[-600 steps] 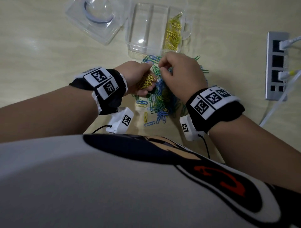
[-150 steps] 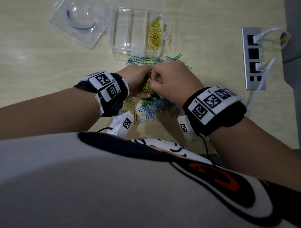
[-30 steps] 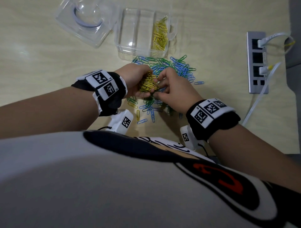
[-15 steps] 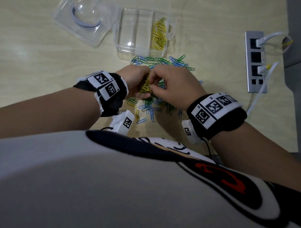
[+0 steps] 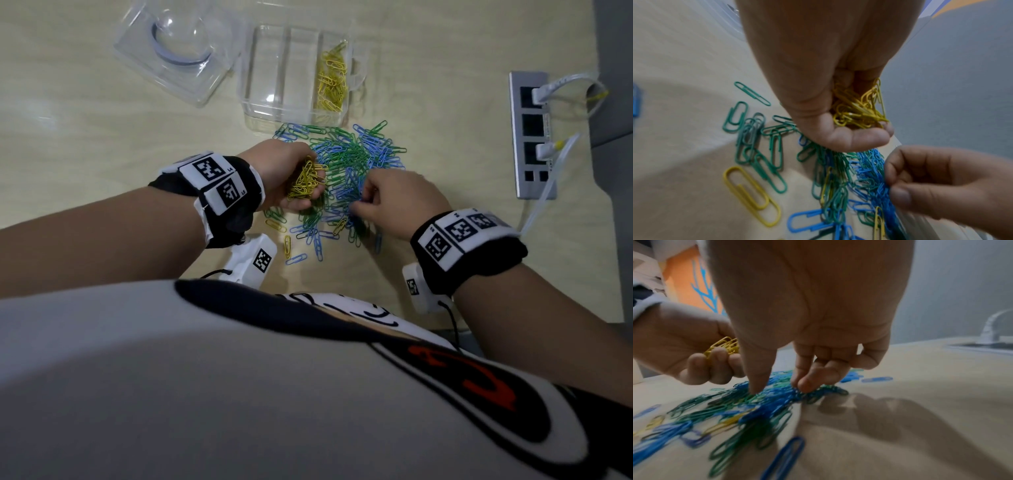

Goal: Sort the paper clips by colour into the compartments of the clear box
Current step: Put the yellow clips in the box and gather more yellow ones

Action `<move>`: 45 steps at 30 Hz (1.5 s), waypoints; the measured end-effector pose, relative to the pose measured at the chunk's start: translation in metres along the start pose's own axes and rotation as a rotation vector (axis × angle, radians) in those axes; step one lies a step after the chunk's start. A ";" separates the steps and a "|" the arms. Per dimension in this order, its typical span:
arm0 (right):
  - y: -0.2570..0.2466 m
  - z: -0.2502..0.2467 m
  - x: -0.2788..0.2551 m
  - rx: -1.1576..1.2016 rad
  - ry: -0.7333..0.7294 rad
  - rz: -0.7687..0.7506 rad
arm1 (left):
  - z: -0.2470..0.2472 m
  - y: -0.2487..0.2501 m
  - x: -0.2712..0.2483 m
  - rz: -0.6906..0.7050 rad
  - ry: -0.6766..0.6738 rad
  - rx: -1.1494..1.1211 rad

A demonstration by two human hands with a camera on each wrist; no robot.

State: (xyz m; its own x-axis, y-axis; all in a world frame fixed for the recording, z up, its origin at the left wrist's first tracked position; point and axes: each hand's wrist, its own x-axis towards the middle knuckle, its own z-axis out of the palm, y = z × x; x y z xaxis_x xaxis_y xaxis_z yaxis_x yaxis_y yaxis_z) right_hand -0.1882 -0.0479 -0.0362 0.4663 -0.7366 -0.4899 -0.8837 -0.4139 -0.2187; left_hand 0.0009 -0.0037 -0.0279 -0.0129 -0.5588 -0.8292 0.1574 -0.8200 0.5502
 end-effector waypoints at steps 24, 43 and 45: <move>-0.021 0.019 -0.013 -0.198 0.048 -0.231 | -0.008 0.000 -0.002 0.017 0.051 0.020; -0.053 -0.001 0.004 0.223 0.261 -0.190 | -0.017 -0.009 -0.001 -0.003 0.041 -0.050; -0.049 0.010 0.007 0.048 0.115 -0.172 | -0.020 -0.009 0.000 -0.012 0.050 -0.052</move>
State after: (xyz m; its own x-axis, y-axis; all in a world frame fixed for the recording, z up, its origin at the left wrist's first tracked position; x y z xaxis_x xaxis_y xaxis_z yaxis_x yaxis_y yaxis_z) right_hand -0.1416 -0.0276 -0.0373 0.6098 -0.7145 -0.3429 -0.7902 -0.5149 -0.3324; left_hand 0.0190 0.0063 -0.0354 0.0340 -0.5412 -0.8402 0.2091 -0.8183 0.5355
